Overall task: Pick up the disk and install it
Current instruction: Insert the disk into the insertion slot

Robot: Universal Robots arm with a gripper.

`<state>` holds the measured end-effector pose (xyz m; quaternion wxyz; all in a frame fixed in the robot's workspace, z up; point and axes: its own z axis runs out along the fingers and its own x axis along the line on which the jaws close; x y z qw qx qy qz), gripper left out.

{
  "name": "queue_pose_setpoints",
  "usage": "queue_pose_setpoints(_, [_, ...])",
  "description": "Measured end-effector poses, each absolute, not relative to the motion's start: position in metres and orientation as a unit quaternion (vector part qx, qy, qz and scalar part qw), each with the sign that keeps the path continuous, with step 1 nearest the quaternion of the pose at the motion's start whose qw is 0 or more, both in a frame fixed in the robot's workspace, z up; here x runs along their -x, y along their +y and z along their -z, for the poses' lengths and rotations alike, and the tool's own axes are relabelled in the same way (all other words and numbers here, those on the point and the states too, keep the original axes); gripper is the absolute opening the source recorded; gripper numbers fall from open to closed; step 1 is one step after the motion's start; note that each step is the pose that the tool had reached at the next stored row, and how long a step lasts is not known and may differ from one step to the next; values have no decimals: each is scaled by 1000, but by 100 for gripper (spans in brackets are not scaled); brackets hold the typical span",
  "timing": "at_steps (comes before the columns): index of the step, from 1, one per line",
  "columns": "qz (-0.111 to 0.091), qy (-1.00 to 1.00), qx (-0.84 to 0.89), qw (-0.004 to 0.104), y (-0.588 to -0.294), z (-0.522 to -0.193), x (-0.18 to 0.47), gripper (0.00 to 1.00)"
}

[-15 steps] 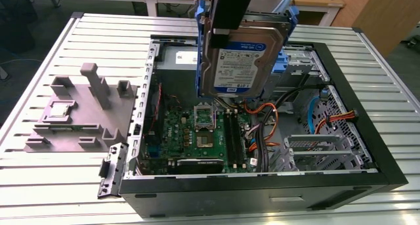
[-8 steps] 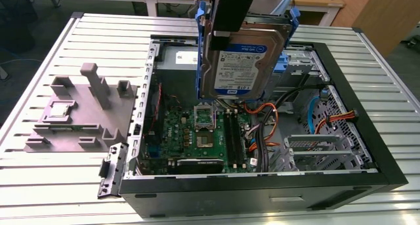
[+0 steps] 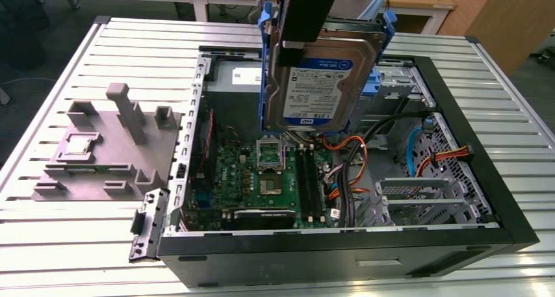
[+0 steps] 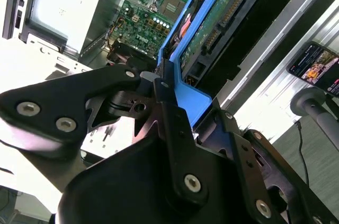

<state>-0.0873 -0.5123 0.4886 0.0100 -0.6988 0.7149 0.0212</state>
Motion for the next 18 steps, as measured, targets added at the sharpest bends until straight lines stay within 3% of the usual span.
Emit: queue_pose_setpoints(18, [-21,715,699,10,-512,-488,76,36])
